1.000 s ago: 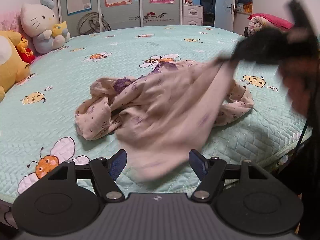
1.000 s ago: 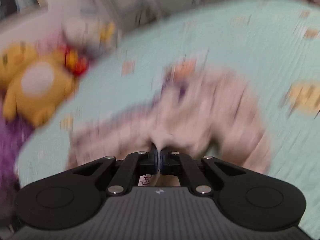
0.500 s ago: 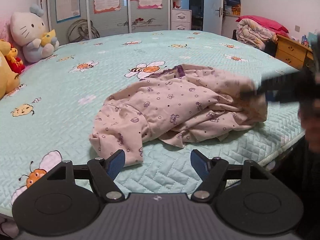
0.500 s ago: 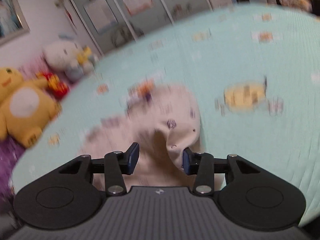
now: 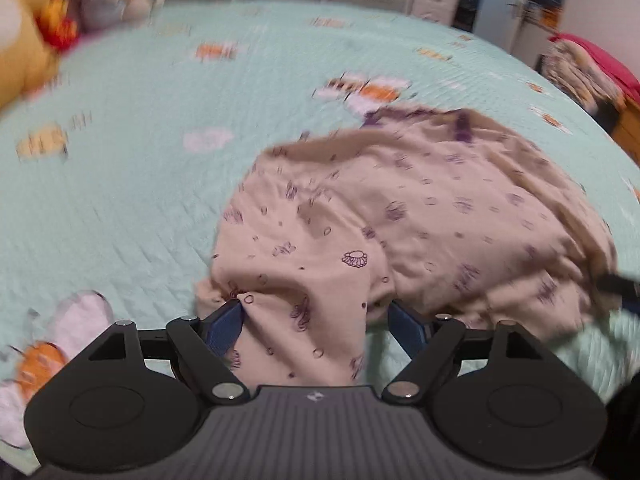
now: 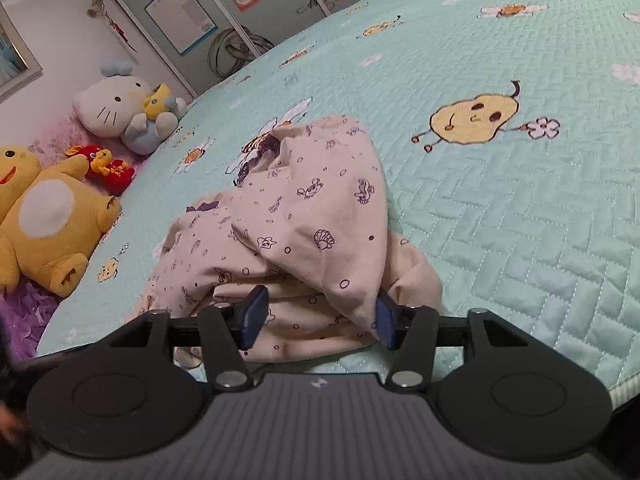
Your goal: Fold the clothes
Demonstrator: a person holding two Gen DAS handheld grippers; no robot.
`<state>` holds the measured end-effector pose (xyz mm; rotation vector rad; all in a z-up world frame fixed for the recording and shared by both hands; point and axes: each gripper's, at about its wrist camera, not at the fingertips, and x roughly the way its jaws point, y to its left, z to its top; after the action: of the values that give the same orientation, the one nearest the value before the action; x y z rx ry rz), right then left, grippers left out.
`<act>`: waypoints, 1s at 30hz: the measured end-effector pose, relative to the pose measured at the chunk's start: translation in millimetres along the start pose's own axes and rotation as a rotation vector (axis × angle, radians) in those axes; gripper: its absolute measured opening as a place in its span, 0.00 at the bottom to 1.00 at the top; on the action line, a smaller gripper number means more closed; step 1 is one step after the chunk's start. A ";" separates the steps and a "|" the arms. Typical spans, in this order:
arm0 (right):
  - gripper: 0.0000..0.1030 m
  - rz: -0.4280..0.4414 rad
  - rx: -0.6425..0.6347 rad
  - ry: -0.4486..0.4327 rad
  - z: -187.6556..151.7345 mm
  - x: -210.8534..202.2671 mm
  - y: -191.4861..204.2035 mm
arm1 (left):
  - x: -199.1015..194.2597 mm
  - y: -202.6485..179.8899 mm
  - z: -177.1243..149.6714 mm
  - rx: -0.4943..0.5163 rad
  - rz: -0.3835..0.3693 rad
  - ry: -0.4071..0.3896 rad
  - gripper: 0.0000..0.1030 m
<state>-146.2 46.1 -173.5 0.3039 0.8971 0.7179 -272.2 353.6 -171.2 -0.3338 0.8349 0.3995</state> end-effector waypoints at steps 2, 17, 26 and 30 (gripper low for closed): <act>0.55 0.003 0.009 0.011 -2.1 3.3 -2.0 | 6.1 1.4 3.1 -0.027 -0.001 -0.015 0.67; 0.61 0.169 -0.121 -0.057 -8.8 -17.0 26.5 | -126.6 68.5 116.3 -0.045 0.350 -0.523 0.19; 0.67 0.181 -0.137 -0.010 -17.6 -3.8 31.3 | -83.6 104.1 47.8 -0.179 0.382 -0.253 0.32; 0.67 0.176 -0.105 0.009 -19.1 1.8 26.9 | -74.5 72.9 -6.4 -0.153 0.255 -0.204 0.40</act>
<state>-172.6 66.0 -172.1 0.2884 0.8447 0.9273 -355.4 398.9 -127.4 -0.3230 0.6498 0.7255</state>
